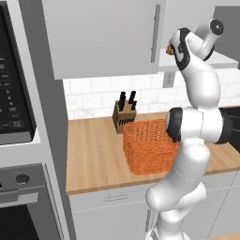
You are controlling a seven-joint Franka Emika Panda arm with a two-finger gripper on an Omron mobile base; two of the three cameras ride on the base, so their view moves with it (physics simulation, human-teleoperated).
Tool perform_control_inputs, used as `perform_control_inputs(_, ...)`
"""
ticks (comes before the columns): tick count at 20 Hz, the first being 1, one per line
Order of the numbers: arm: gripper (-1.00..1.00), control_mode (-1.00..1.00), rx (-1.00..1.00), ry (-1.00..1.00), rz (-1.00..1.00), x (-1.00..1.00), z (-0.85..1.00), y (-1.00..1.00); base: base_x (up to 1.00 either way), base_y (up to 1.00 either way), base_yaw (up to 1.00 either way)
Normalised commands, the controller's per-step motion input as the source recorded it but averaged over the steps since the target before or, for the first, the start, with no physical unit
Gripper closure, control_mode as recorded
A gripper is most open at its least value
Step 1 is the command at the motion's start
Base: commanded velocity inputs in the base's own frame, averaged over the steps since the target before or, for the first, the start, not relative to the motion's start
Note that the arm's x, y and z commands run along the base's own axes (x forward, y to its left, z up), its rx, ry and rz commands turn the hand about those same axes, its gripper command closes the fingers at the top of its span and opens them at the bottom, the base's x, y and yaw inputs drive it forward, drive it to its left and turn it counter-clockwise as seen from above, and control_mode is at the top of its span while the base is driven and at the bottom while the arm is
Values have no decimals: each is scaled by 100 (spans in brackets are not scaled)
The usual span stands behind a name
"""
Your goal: Open the cabinet, pick up the bread from the cabinet and place it in the basket. Then move the basket to the dining counter.
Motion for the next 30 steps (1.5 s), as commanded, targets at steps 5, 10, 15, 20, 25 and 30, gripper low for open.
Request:
perform_control_inputs(5, -100, -100, 4, 0, 3, 23, -9, -2, 0, 0, 0)
perform_control_inputs(10, -100, -100, 5, 0, 4, 20, -10, -5, 0, 0, 0)
perform_control_inputs(15, -100, -100, 2, 0, 3, 24, -6, -4, 0, 0, 0)
perform_control_inputs(20, -100, -100, 0, 0, 1, 31, -6, 0, 0, 0, 0)
perform_control_inputs(25, -100, -100, 0, 1, 0, 37, -9, 0, 0, 0, 0)
perform_control_inputs(30, 100, -100, 0, 0, 0, 37, -8, 0, 0, 0, 0)
